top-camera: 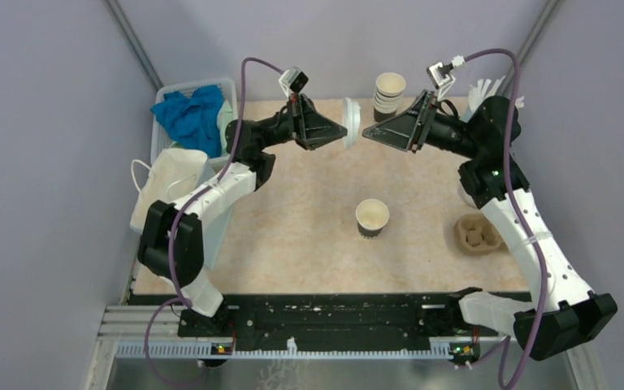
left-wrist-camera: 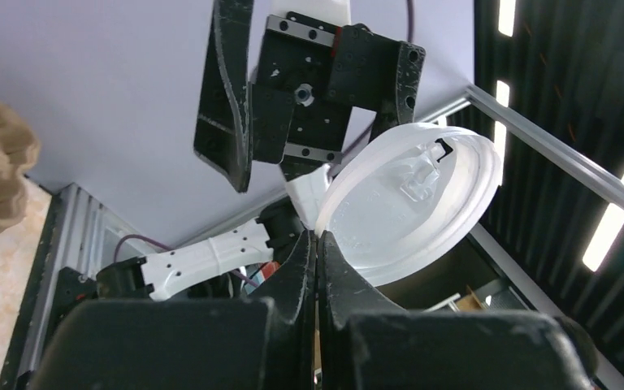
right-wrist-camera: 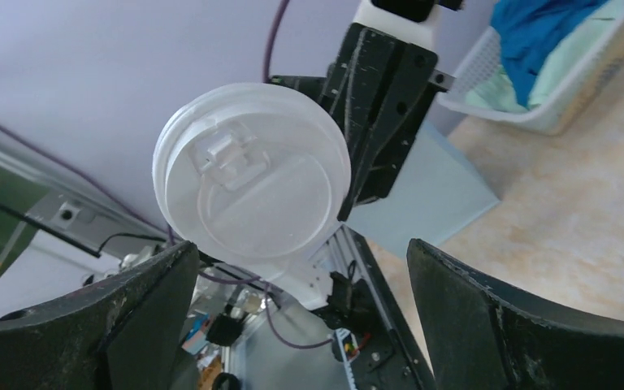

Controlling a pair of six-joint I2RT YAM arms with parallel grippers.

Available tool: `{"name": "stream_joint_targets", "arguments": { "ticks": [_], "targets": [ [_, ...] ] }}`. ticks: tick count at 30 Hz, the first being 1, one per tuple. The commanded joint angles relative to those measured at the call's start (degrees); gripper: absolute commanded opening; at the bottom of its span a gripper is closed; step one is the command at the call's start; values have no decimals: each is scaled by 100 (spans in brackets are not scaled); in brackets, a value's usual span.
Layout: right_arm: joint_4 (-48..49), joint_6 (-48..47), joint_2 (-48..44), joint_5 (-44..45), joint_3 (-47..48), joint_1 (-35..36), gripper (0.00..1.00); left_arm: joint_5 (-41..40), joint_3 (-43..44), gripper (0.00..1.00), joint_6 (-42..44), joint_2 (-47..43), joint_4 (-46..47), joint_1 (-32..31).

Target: Pack the takeout coffee

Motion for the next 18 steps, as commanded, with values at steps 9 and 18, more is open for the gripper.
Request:
{"name": "stream_joint_targets", "arguments": {
  "ticks": [9,18],
  "targets": [
    [2130,909,275,-172,217,475,99,68,405,0,-924,262,1683,-113],
    [2192,860,539,-223,427,626,99,83,364,0,-960,290,1730,-153]
  ]
}}
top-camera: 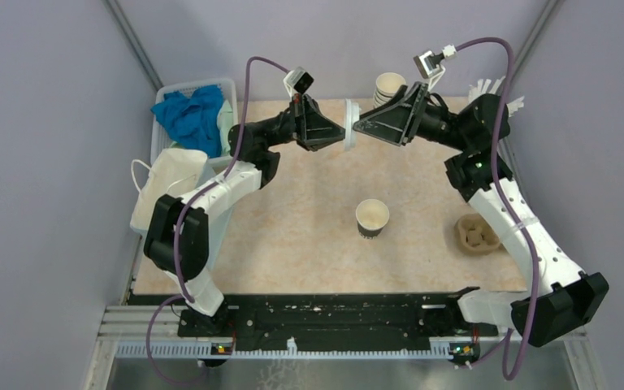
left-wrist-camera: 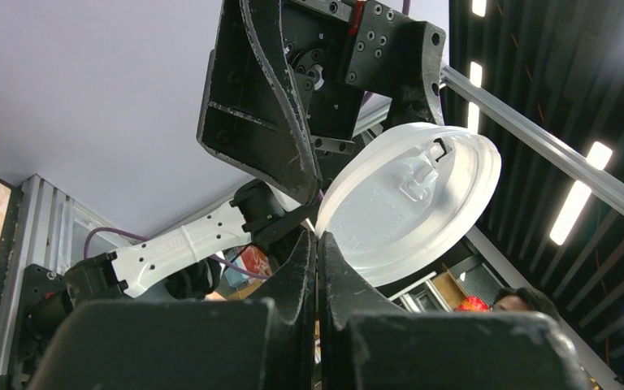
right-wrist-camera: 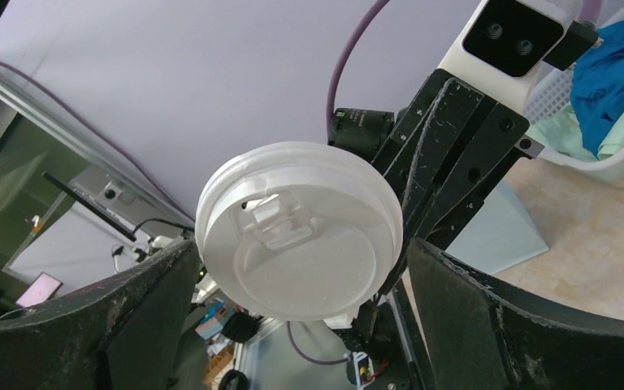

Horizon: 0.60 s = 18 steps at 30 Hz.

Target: Pack the takeout coffee

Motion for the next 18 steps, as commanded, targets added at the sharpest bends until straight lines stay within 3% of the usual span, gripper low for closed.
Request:
{"name": "stream_joint_targets", "arguments": {
  "ticks": [1,6,13,18],
  "targets": [
    [312,-36,58,-85,326,148,99,-10,152,0,-33,-18,608,-42],
    [354,-29,56,-94,283,171,98,-25,160,0,-32,6,604,-41],
    [-56,-260,7,48,296,166,89,-45,111,0,-23,18,604,-36],
    [-446,-584,-123,181,345,167,99,-48,61,0,1,16,595,-40]
  ]
}}
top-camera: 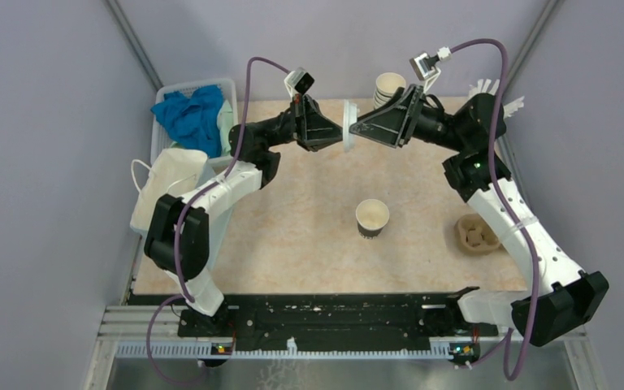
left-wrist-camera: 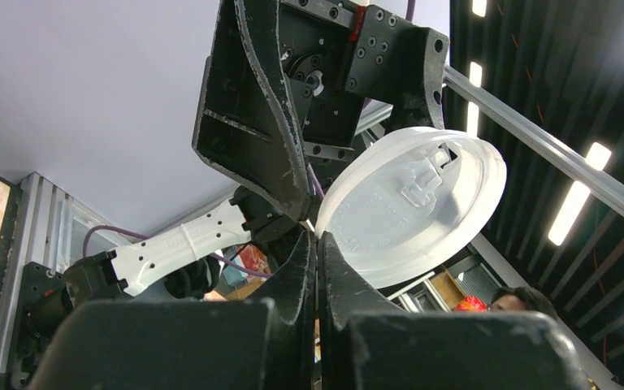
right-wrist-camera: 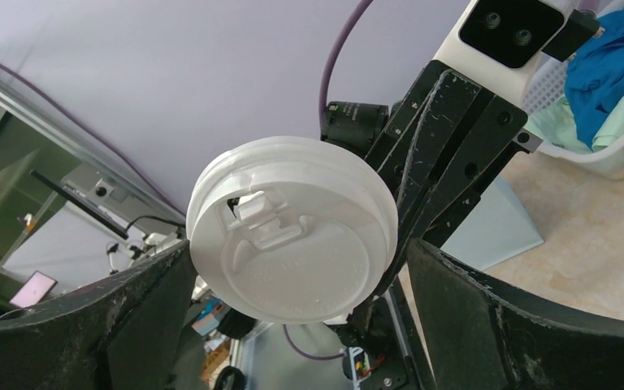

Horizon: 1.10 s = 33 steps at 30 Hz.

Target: Pack the takeout coffee

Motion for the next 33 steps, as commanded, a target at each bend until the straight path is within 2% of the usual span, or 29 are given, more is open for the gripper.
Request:
{"name": "stream_joint_targets", "arguments": {
  "ticks": [1,8,11,23,28,33],
  "targets": [
    [-323,-464,-217,159,338,63,99,-73,51,0,40,2,580,-20],
    [-438,-494,-275,198,315,64,96,-60,81,0,32,28,580,-24],
    [-413,-515,-336,219,292,60,99,-63,71,0,32,19,580,-25],
    [-418,-571,-493,321,252,59,99,-67,-7,0,40,-9,581,-25],
    [-400,-535,-420,280,251,64,94,-75,4,0,40,-7,572,-20],
    [-586,-681,-435,385,223,55,98,-73,6,0,49,-23,573,-21]
  ]
}}
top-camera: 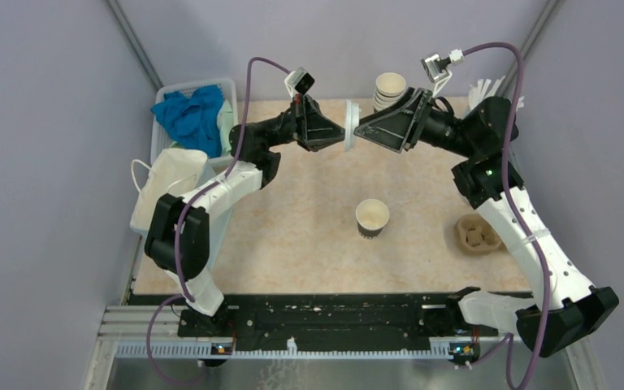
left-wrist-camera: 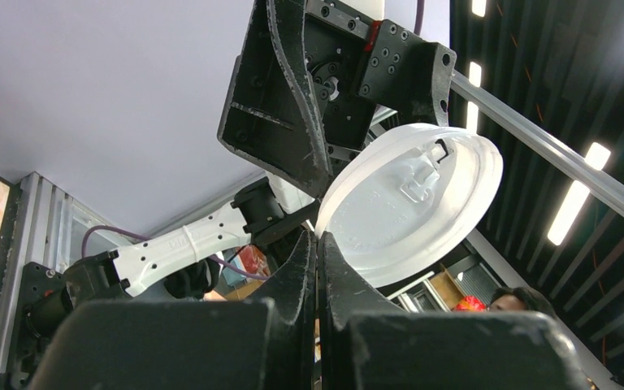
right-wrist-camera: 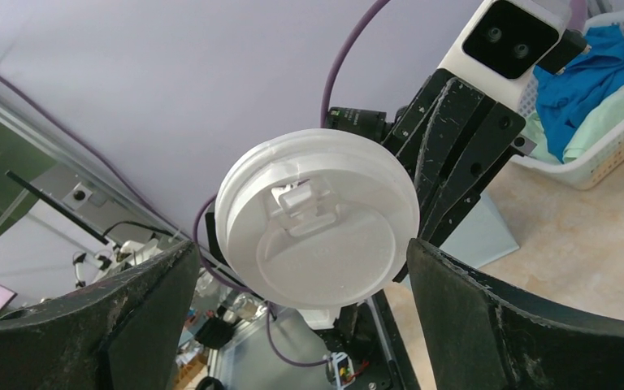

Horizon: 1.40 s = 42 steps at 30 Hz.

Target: Pack the takeout coffee

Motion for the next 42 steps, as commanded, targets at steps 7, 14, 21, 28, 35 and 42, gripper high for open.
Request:
{"name": "stream_joint_targets", "arguments": {
  "ticks": [7,14,21,28,35,42],
  "targets": [
    [93,-123,17,42,182,46,98,-71,-22,0,62,-47,556,-22],
    [232,-25,112,-6,185,41,93,-55,7,0,61,-12,538,-26],
    [419,93,167,-48,154,54,88,-37,35,0,60,2,525,-26],
    [465,129,181,-90,119,59,80,-39,37,0,69,14,514,-25],
    [490,156,167,-78,65,63,73,-27,35,0,60,35,512,-26],
    [247,38,36,91,25,64,72,-59,-305,26,111,-33,512,17]
  ]
}}
